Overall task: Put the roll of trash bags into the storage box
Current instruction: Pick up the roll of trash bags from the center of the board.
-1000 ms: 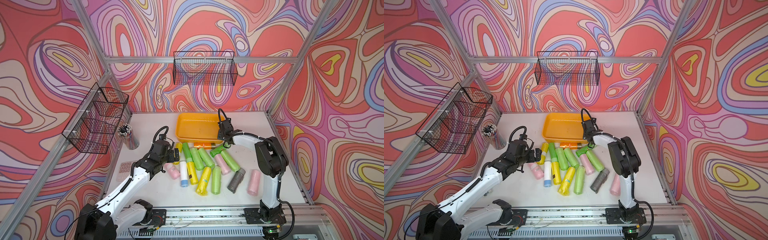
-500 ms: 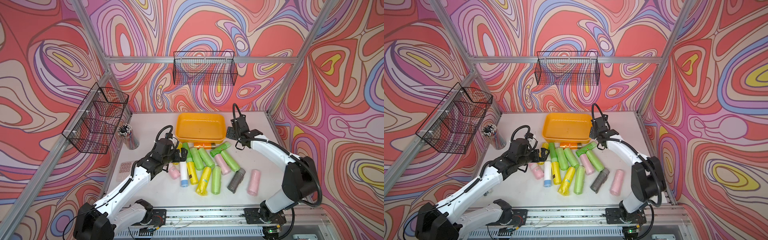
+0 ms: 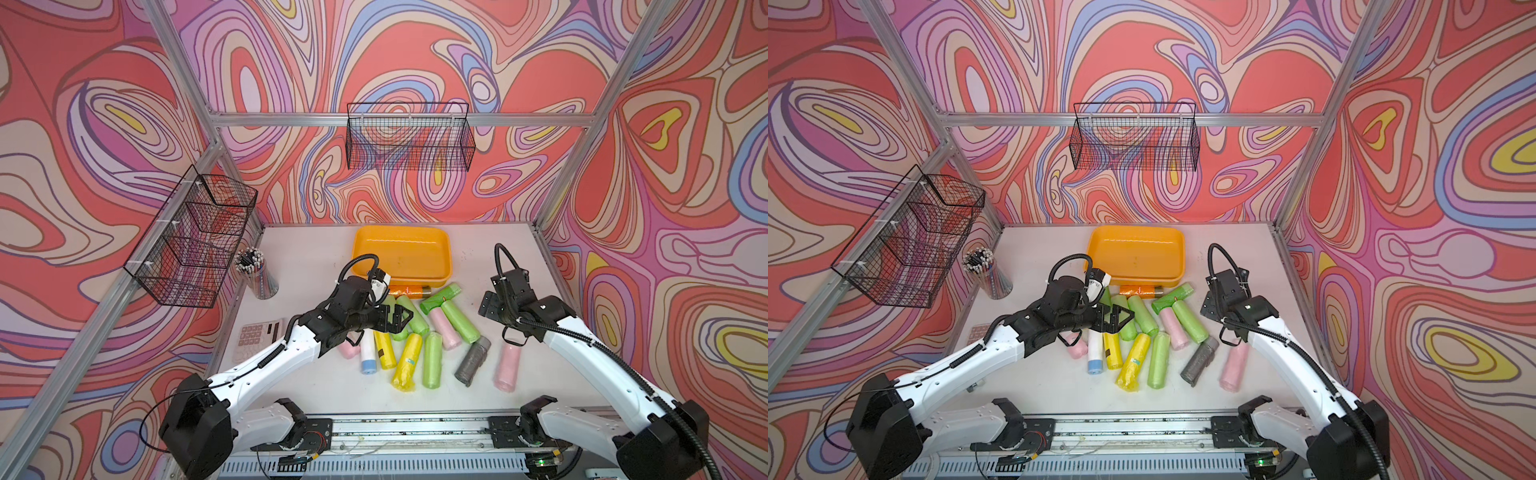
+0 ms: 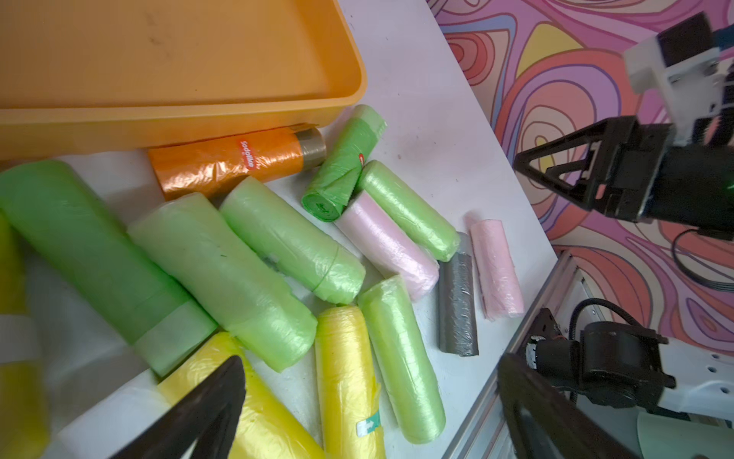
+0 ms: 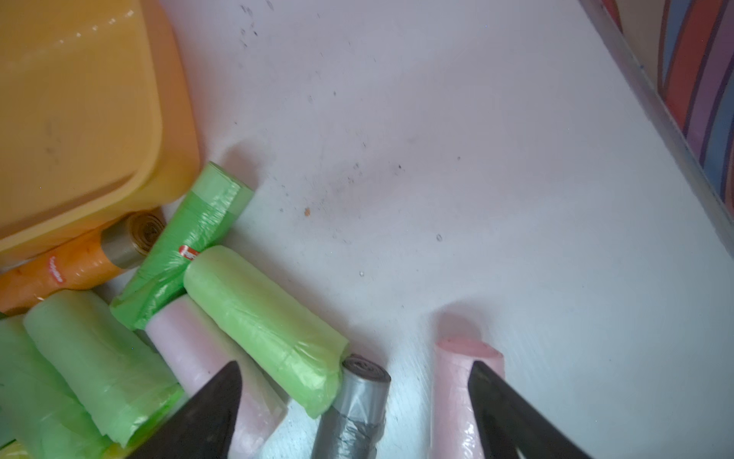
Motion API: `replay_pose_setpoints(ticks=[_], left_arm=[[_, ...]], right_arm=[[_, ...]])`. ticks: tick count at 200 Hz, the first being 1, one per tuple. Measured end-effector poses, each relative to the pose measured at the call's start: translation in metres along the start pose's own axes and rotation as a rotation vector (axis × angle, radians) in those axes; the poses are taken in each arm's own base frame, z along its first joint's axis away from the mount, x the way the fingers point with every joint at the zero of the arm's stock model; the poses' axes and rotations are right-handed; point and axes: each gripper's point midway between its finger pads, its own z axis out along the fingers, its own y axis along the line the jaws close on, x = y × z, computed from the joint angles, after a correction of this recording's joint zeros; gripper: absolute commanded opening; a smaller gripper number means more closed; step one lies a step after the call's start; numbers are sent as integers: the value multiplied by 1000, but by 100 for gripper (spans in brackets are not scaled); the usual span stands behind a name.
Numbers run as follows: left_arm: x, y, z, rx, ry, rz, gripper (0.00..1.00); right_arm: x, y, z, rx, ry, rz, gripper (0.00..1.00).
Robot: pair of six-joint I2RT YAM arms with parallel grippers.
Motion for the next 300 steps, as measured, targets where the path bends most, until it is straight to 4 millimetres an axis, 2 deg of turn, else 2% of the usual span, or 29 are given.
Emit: replay_pose_setpoints(ticks=[10,30,72,143,170,183,192,258,300], left_arm=[[-1,-3,1,19,1,1,100],[-3,-10,2,51,-4,4,100],[-3,-14,4,76,0,4,100],[-5,-18,5,101,-3,-9,100],[-7,-21,6,116,-9,-18,100],[-8,-23,6,123,-11,-23,100],[-8,-23,6,127,-11,-23,100],[-9,-25,6,139,-13,-30,100],[-9,-26,6,140,-13,-30,100]], right_arm=[[12,-7,1,10,30,17,98],[25,-16,-1,20,65,52,98],[33,-26,-10,32,75,106,98],[59,-46,-2,90,122,132,98],[72,-53,4,112,150,132,96],[76,-56,6,115,157,136,87],[78,-56,6,116,160,142,85],[88,-59,14,131,189,156,83],[87,-56,21,141,189,167,80]])
